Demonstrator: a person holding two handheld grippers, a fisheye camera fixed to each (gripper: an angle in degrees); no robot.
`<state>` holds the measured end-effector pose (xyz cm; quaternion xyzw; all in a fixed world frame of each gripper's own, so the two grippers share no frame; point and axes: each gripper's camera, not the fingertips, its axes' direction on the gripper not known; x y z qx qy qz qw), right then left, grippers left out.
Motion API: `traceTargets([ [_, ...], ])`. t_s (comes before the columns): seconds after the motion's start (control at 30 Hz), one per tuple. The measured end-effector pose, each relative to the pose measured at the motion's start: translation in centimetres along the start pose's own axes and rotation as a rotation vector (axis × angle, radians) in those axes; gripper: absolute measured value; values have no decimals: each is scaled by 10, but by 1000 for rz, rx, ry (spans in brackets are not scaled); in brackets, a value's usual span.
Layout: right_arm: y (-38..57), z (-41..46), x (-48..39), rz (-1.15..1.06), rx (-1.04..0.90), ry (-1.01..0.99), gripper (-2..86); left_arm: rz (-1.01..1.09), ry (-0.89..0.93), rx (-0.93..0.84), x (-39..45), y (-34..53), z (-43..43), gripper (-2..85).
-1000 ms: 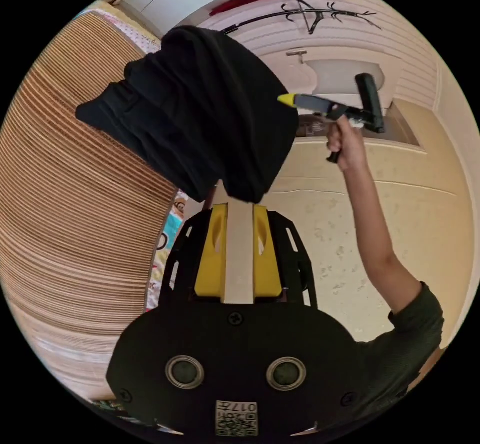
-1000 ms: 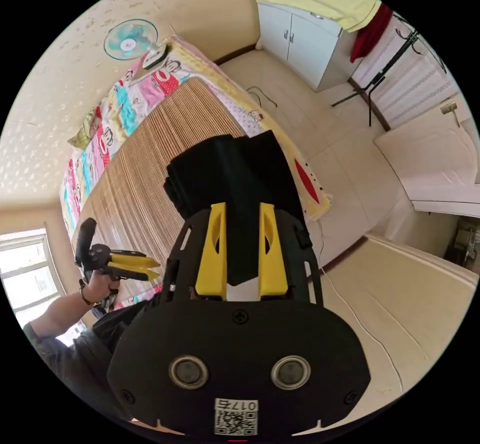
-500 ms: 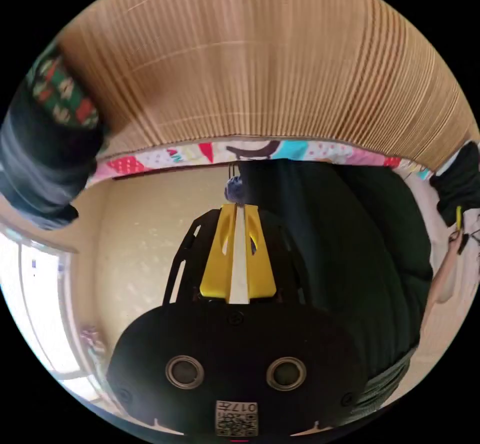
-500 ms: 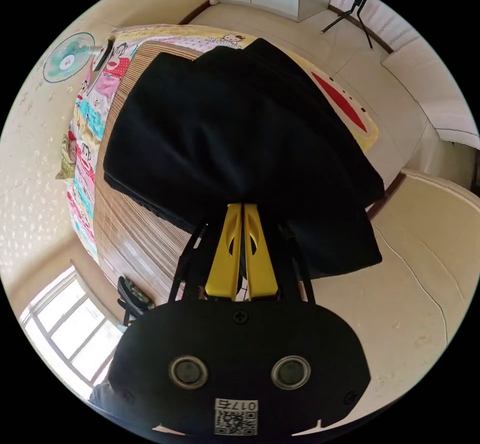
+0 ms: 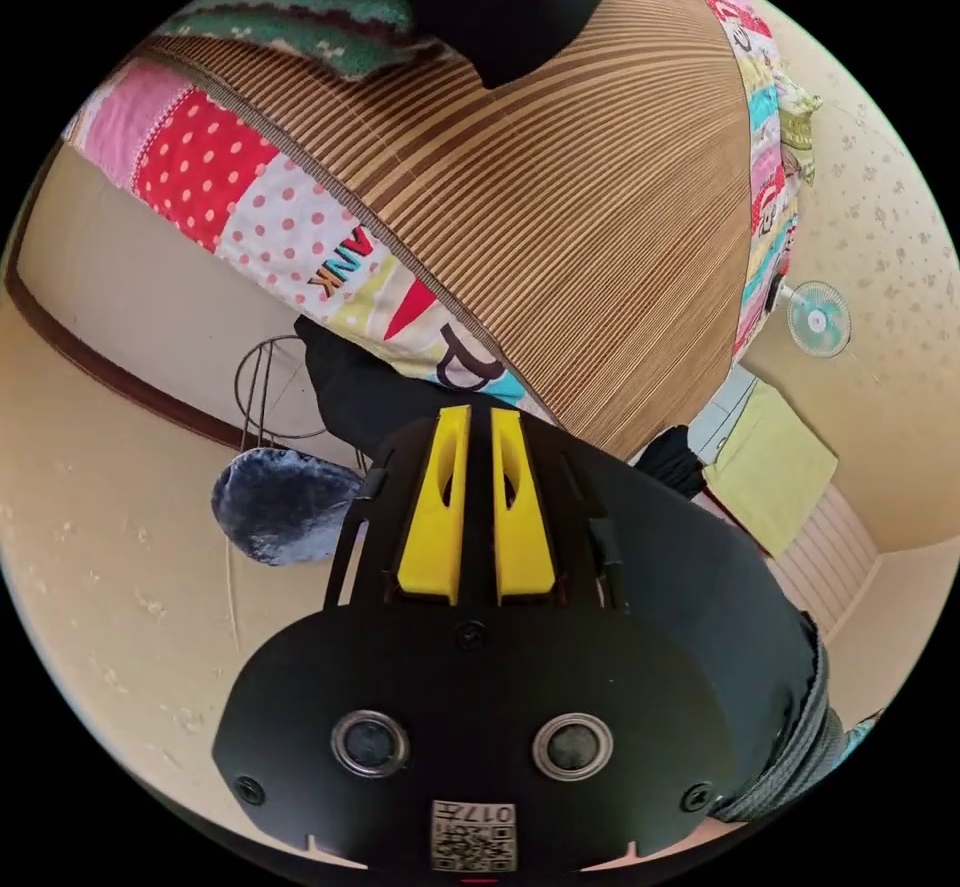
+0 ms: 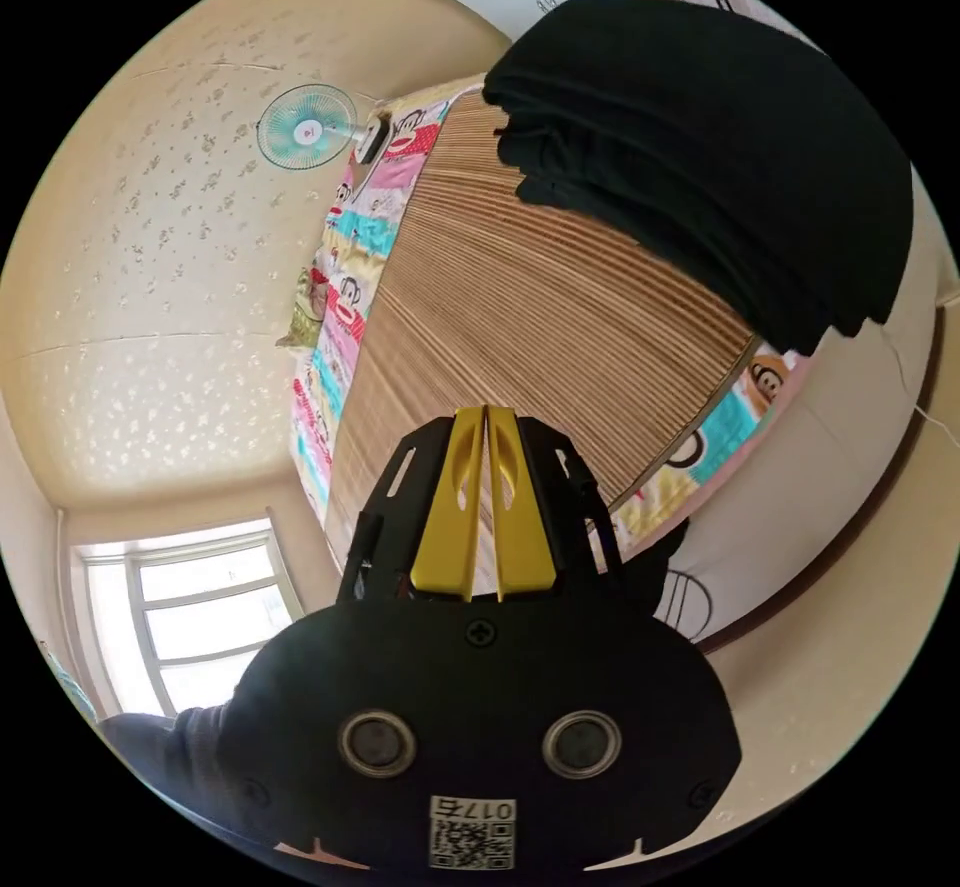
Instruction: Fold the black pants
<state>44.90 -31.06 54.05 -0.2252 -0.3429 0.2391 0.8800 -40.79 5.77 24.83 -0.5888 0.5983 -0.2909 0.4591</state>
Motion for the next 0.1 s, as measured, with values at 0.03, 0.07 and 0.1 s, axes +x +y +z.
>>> traceTargets([
  [0.03,6,6,-3,3,-8,-24,3,49,-86,7,7,0,-8,52],
  [0.07,16,16,-11,6,-24,-53,3,74,-140,26,12,0,-15,52],
  [0.1,22,23,-21,0,-39,-68,3,130,-257,87,27,1,-32,60],
])
